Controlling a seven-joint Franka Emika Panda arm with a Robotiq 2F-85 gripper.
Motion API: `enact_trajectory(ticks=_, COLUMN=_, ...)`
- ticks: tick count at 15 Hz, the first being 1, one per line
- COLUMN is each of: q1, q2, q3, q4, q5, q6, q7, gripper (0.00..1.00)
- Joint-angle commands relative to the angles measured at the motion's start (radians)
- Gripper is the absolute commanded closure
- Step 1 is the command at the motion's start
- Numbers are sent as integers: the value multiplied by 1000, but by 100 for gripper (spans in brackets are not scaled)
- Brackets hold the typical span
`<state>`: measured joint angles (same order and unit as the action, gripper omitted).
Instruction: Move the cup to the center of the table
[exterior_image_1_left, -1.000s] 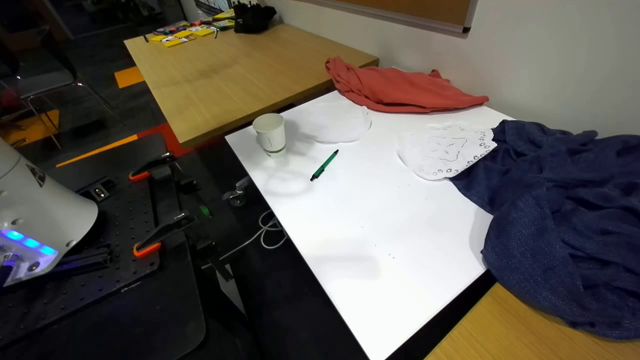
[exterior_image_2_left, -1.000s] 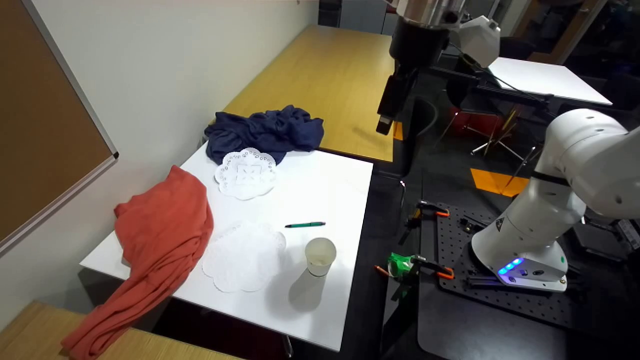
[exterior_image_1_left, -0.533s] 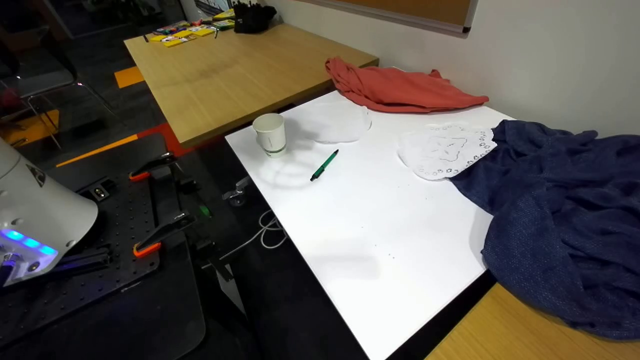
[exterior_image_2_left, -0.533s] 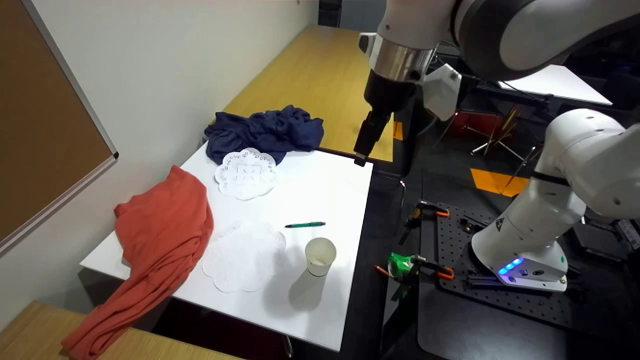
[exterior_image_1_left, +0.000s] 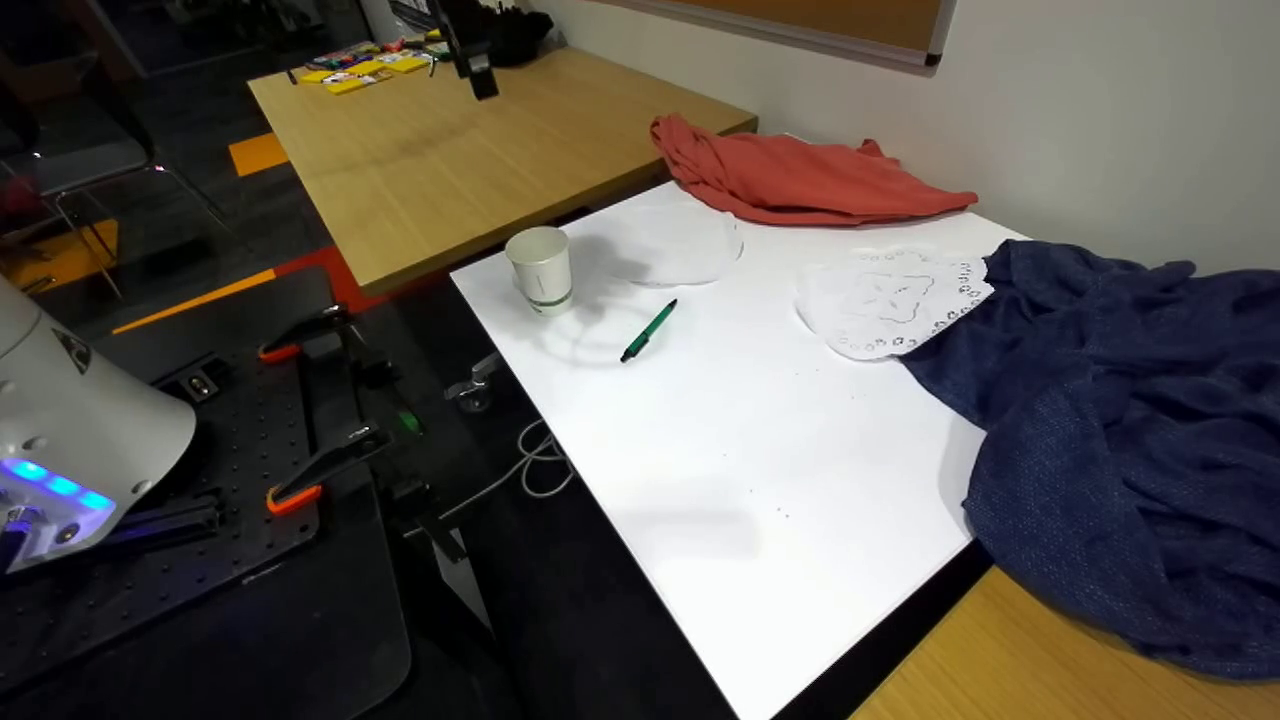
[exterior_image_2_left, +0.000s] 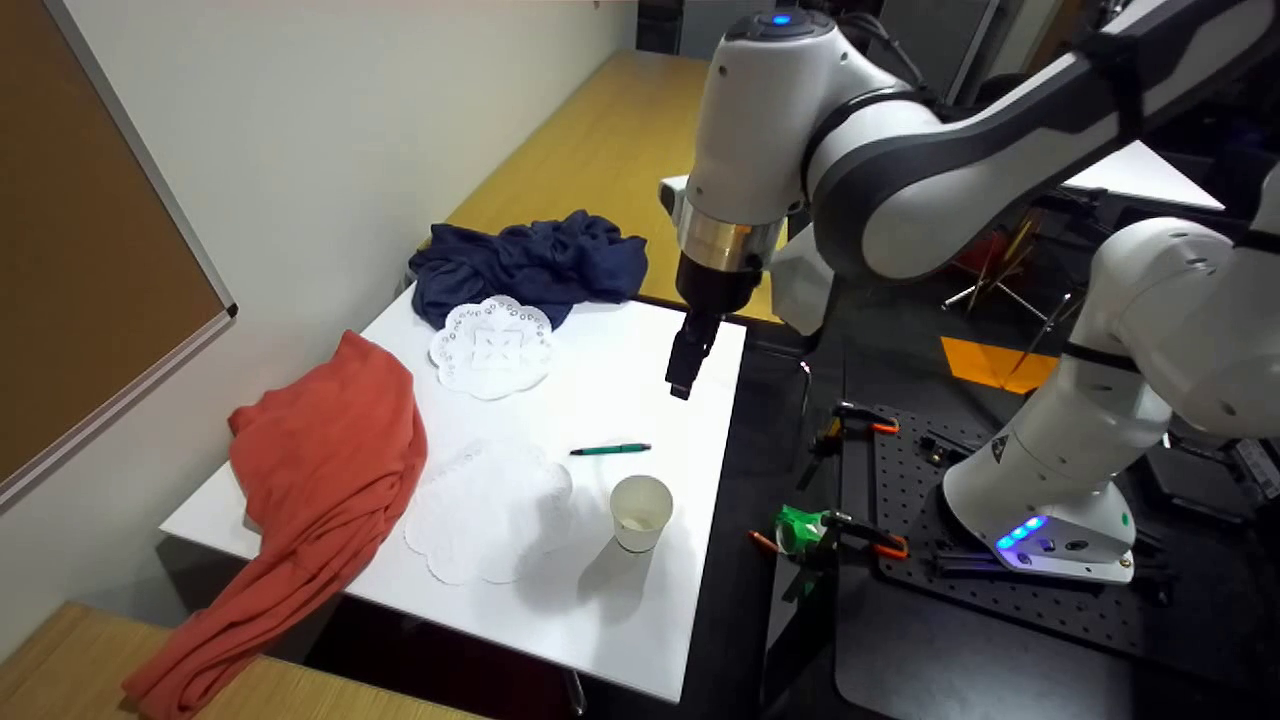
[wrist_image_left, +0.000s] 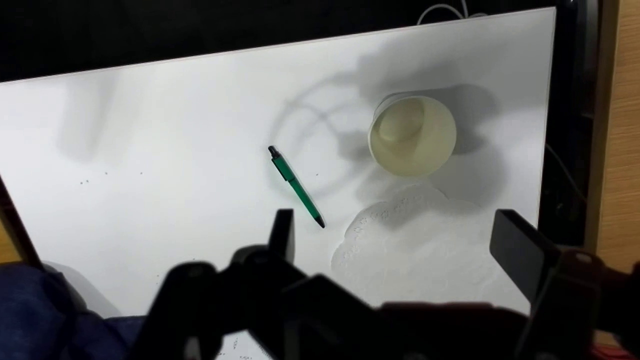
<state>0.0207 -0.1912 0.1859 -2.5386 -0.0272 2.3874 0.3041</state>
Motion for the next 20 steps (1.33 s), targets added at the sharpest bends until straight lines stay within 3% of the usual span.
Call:
enact_trajectory(ticks=1, q1=14, q2=131, q3=-12, q4=31, q5=-36, q6=67, q7=38, gripper=0)
enact_trajectory(ticks=7, q1=45, q2=302, q3=-42, q4=70, q5=-86, q6=139, q7=75, gripper=0)
enact_trajectory(ticks=14, q1=67, q2=311, q3=-61, q4=66, q5=-57, q6=126, q7=36, gripper=0)
enact_trajectory(ticks=20, q1=71, q2=427, q3=-90, q4=91, q5=-45, q6=274, q7=18, gripper=0)
